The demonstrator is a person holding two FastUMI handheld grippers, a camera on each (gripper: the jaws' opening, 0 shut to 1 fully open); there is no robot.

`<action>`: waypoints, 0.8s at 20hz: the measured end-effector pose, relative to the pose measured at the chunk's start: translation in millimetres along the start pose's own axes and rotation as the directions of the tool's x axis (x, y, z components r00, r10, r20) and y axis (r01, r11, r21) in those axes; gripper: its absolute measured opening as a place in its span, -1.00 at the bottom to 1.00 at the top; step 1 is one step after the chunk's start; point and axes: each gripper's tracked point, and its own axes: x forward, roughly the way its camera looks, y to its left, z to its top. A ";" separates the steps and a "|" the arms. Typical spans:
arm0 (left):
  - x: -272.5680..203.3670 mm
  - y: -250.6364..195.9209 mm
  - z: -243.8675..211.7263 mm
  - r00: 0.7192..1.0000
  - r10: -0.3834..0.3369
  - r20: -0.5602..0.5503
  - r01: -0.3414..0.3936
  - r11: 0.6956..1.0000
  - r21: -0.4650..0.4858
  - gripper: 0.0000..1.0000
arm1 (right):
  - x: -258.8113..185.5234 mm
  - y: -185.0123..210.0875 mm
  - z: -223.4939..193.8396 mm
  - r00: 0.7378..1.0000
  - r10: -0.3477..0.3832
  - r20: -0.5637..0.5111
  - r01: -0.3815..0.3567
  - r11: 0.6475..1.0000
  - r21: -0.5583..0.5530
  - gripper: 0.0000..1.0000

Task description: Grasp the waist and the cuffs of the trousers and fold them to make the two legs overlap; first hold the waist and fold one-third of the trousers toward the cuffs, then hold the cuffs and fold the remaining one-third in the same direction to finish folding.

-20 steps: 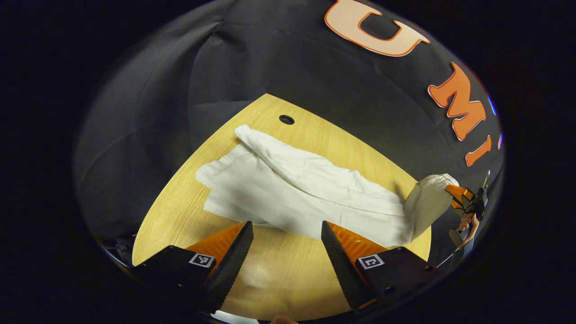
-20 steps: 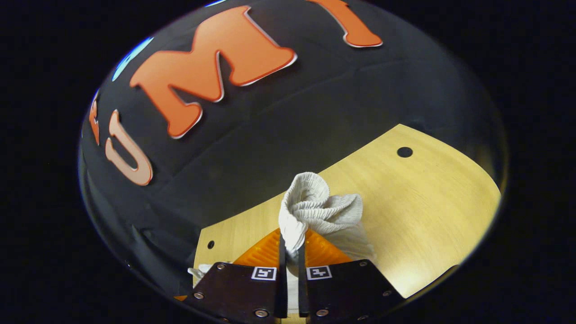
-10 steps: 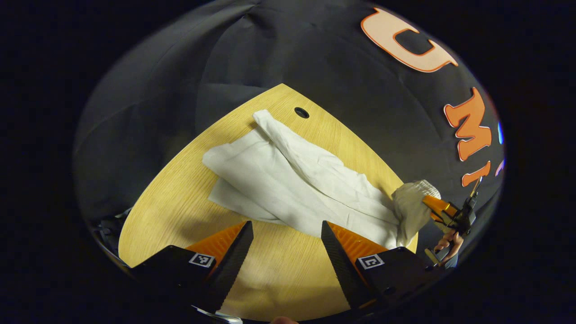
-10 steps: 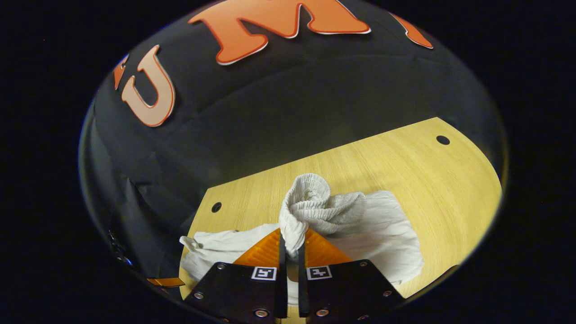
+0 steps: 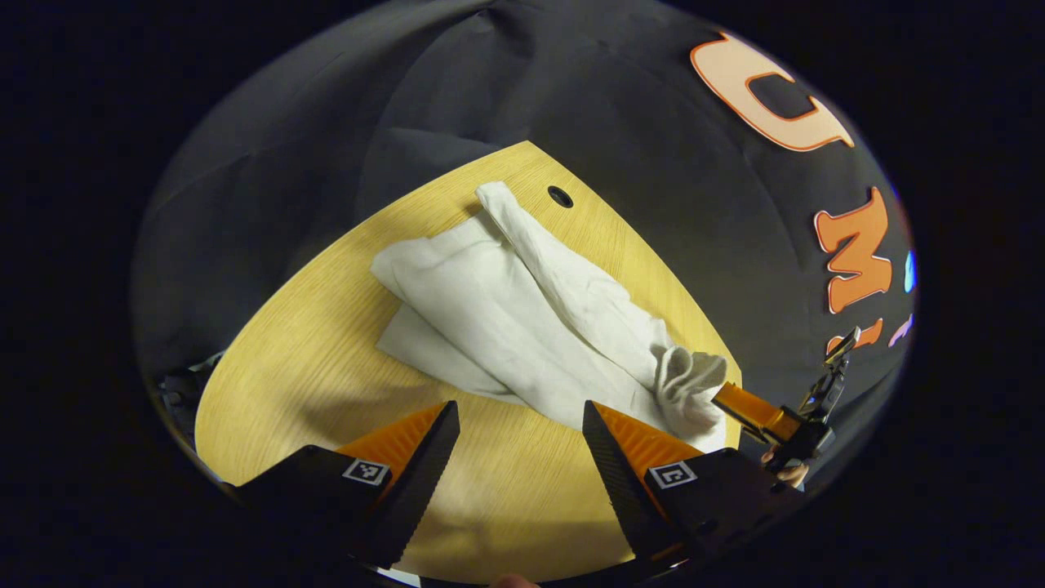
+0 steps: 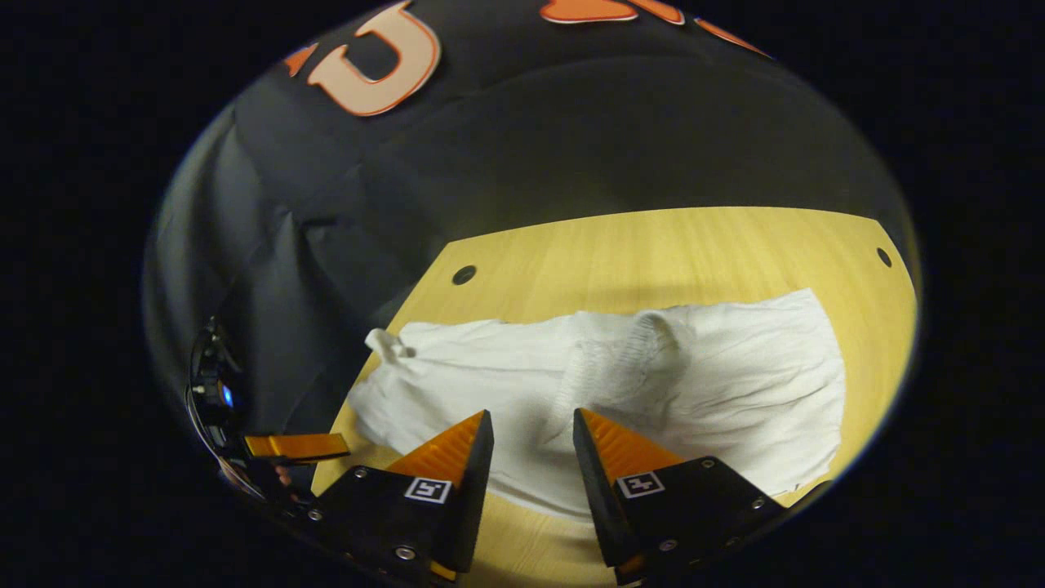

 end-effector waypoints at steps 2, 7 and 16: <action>0.2 0.7 -0.7 1.000 -0.002 0.006 0.002 0.999 -0.043 1.00 | -2.6 -15.9 10.2 1.000 -0.025 -0.013 0.025 0.999 -0.038 0.30; 10.2 1.8 -2.5 0.999 -0.046 0.024 0.050 0.981 -0.190 1.00 | -39.3 -26.4 15.5 0.998 -0.066 0.019 0.067 0.995 -0.080 0.65; 24.2 34.0 16.6 0.980 -0.096 0.177 0.169 0.869 -0.465 0.97 | -98.0 -92.6 29.9 0.975 -0.193 0.110 0.196 0.981 -0.016 0.94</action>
